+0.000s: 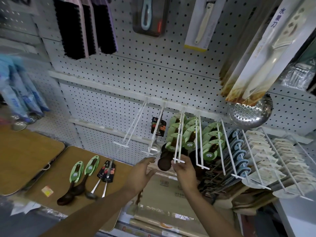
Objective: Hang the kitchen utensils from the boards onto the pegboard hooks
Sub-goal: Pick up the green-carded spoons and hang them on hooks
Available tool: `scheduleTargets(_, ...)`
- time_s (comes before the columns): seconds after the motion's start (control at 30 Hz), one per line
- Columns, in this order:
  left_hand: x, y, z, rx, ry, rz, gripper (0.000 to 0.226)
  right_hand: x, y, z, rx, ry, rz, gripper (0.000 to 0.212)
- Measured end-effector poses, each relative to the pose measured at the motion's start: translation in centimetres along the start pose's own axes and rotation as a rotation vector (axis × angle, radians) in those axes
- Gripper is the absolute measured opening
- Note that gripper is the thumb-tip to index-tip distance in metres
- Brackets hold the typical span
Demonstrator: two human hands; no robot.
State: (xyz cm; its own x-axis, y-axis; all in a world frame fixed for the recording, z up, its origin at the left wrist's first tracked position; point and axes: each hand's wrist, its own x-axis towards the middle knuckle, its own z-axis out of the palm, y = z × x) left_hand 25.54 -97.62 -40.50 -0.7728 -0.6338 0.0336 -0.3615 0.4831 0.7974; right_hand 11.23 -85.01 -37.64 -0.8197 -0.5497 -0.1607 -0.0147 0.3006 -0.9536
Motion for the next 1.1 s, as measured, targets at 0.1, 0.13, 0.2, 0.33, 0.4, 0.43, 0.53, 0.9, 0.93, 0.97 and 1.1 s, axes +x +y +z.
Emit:
scheduleTargets(0.1, -1.3, -1.1, -2.7, 0.077, -0.009, 0.084, 0.046, -1.6, 1.0, 0.6, -0.257, -0.035, -0.124, 0.037)
scheduleTargets(0.13, -1.6, -1.5, -3.7, 0.115, -0.006, 0.117, 0.045, -2.2, 0.9, 0.8, -0.308, -0.063, -0.182, 0.035)
scheduleTargets(0.2, -2.4, -3.0, -5.5, 0.181, -0.002, 0.181, 0.043, -3.2, 0.6, 1.7, -0.418, -0.135, -0.303, 0.036)
scheduleTargets(0.33, -3.9, -6.2, -9.1, 0.273, 0.031, 0.226, 0.045, -4.4, -0.3, 4.8, -0.616, -0.23, -0.541, 0.033)
scheduleTargets(0.4, -4.6, -7.6, -11.1, 0.32, 0.043, 0.261, 0.05, -4.7, -0.6, 6.9, -0.66, -0.281, -0.612, 0.032)
scheduleTargets(0.43, -4.9, -8.4, -12.0, 0.344, 0.058, 0.287, 0.051, -4.9, -0.7, 8.0, -0.676, -0.308, -0.641, 0.032)
scheduleTargets(0.53, -5.8, -11.4, -15.0, 0.384, 0.075, 0.321, 0.046, -4.9, -0.7, 11.8, -0.719, -0.359, -0.703, 0.035)
scheduleTargets(0.9, -8.8, -24.9, -22.3, 0.422, 0.037, 0.094, 0.045, -4.8, 1.0, 27.2, -0.834, -0.563, -0.667, 0.046)
scheduleTargets(0.93, -8.8, -26.4, -22.8, 0.433, 0.037, 0.071, 0.044, -4.5, 1.6, 28.7, -0.841, -0.587, -0.652, 0.046)
scheduleTargets(0.97, -8.8, -28.1, -23.2, 0.446, 0.032, 0.038, 0.045, -4.2, 2.3, 30.3, -0.845, -0.607, -0.633, 0.046)
scheduleTargets(1.1, -8.3, -35.9, -24.0, 0.479, -0.028, -0.089, 0.052, -2.9, 5.3, 36.5, -0.925, -0.639, -0.538, 0.047)
